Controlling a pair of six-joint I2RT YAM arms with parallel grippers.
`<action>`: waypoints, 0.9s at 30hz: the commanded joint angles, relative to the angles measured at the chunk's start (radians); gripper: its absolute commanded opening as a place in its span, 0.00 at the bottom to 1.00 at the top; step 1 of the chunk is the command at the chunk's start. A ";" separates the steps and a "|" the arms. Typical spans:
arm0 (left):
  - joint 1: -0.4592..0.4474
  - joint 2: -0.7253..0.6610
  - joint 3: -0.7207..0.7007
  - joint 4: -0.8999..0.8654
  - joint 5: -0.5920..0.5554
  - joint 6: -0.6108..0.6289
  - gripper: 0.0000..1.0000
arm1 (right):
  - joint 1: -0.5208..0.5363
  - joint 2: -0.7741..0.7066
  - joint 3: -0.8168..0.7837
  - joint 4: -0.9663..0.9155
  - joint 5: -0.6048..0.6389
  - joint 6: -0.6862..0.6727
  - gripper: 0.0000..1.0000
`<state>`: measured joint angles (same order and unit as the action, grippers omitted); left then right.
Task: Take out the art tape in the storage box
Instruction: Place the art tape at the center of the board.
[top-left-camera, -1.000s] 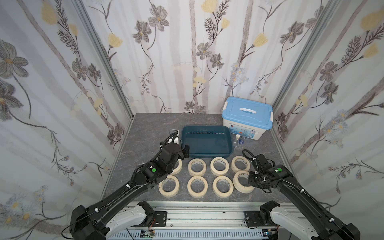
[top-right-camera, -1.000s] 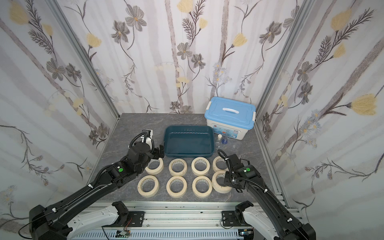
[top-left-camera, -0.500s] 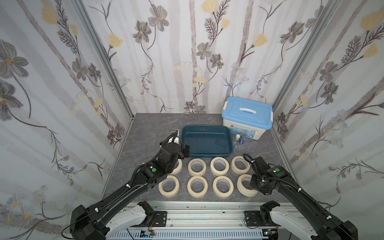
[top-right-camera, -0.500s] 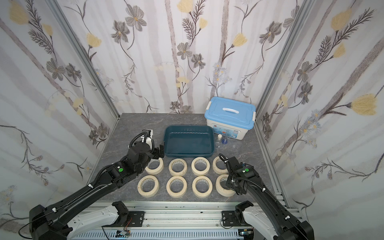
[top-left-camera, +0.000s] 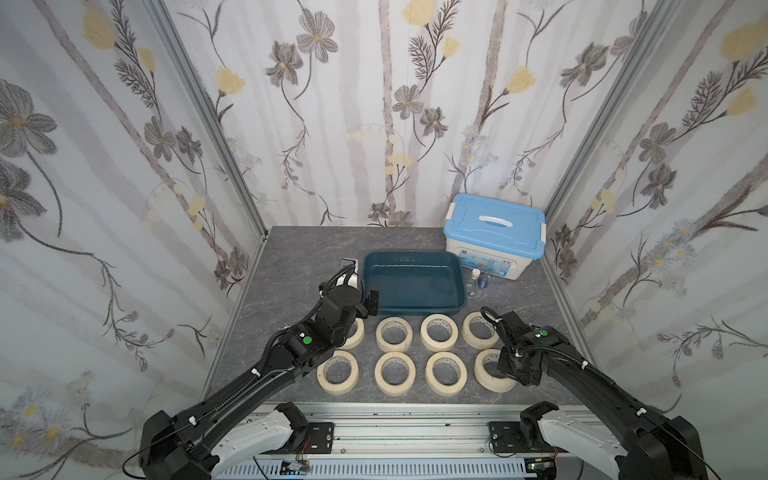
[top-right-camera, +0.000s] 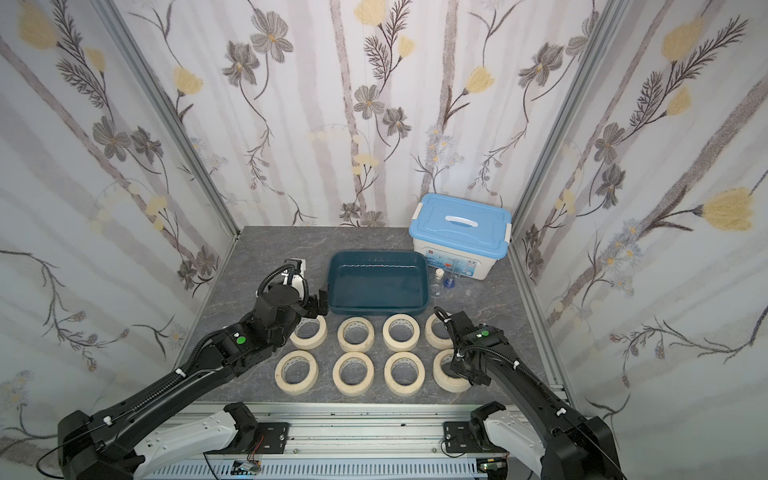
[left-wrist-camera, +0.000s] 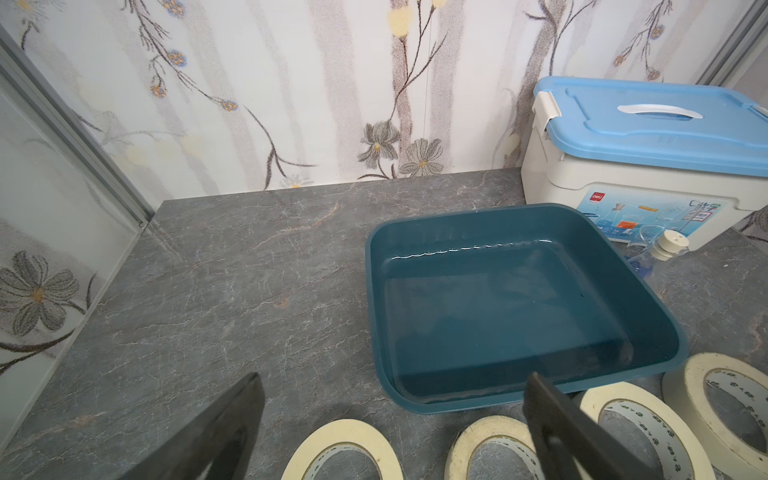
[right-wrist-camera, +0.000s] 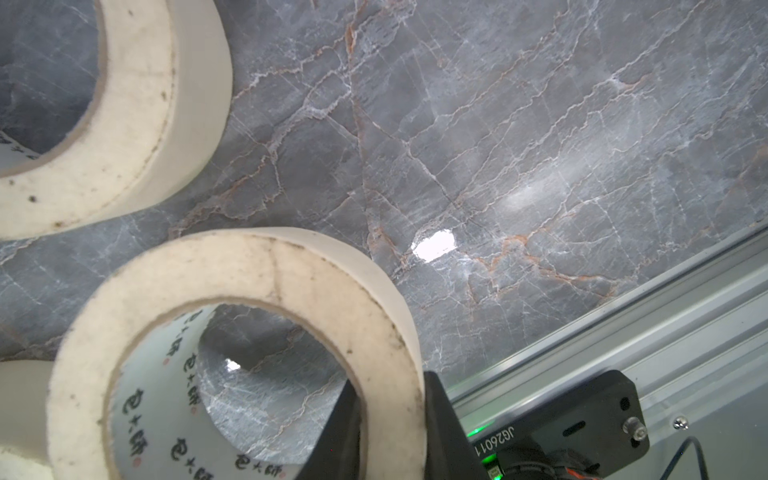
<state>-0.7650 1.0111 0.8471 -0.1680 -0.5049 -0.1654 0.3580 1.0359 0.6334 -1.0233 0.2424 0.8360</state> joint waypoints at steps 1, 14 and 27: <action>0.001 -0.003 0.006 0.014 -0.017 0.001 1.00 | -0.001 0.011 -0.010 0.015 0.009 0.005 0.16; 0.001 -0.008 0.006 0.016 -0.046 0.013 1.00 | -0.001 0.034 -0.029 0.036 -0.007 -0.008 0.30; 0.003 0.001 0.007 0.021 -0.049 0.016 1.00 | -0.001 -0.010 0.008 0.032 -0.004 -0.040 0.35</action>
<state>-0.7647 1.0077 0.8471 -0.1680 -0.5358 -0.1574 0.3580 1.0370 0.6258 -0.9787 0.2276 0.8062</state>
